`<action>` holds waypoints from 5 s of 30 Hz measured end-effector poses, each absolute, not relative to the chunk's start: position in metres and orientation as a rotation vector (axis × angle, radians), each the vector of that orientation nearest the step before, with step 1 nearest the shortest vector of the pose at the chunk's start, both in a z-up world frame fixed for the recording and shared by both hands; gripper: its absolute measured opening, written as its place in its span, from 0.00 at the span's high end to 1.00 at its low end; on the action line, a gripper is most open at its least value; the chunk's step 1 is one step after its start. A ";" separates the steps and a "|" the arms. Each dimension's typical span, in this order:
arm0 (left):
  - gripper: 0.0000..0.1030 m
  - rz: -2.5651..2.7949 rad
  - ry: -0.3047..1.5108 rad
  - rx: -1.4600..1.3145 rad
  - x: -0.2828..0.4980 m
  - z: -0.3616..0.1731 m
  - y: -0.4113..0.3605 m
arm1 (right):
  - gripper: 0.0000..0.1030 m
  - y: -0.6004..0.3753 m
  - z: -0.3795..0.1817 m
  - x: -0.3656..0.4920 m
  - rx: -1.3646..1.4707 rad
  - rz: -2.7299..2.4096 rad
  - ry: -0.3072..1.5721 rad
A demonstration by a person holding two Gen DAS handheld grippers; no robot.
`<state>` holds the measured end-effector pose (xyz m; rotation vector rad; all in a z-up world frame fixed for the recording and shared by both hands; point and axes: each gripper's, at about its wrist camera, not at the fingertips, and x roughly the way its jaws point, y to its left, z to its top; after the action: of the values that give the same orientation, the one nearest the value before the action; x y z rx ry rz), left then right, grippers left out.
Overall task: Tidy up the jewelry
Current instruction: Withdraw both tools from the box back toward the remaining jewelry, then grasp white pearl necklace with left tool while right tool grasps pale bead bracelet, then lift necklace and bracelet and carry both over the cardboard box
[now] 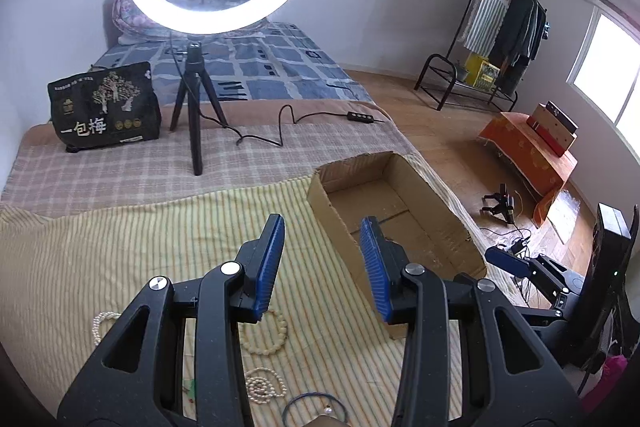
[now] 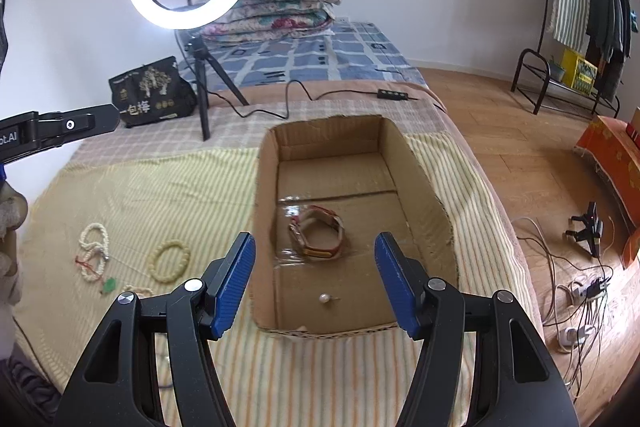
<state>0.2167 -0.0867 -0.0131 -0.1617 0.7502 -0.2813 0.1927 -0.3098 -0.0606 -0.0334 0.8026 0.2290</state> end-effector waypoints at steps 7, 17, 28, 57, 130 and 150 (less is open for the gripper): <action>0.61 -0.199 0.725 -0.163 0.197 -0.001 -0.024 | 0.40 -0.276 -0.050 0.173 -0.063 0.279 0.773; 0.61 -0.089 0.761 -0.203 0.180 -0.012 0.059 | 0.40 -0.232 -0.056 0.161 -0.076 0.331 0.791; 0.61 -0.022 0.886 -0.257 0.179 -0.058 0.115 | 0.40 -0.198 -0.077 0.176 -0.085 0.379 0.891; 0.68 0.058 1.234 -0.325 0.226 -0.182 0.131 | 0.56 -0.187 -0.152 0.237 0.058 0.379 1.203; 0.95 -0.080 0.825 -0.512 0.197 -0.024 0.113 | 0.94 -0.188 -0.078 0.217 0.058 0.413 0.937; 0.95 -0.214 0.752 -0.475 0.212 0.016 0.038 | 0.94 -0.279 -0.047 0.200 0.135 0.326 0.868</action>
<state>0.2116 0.0381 0.0156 -0.4748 0.7516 -0.2139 0.2003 -0.2785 -0.0469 0.1349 0.8682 0.3264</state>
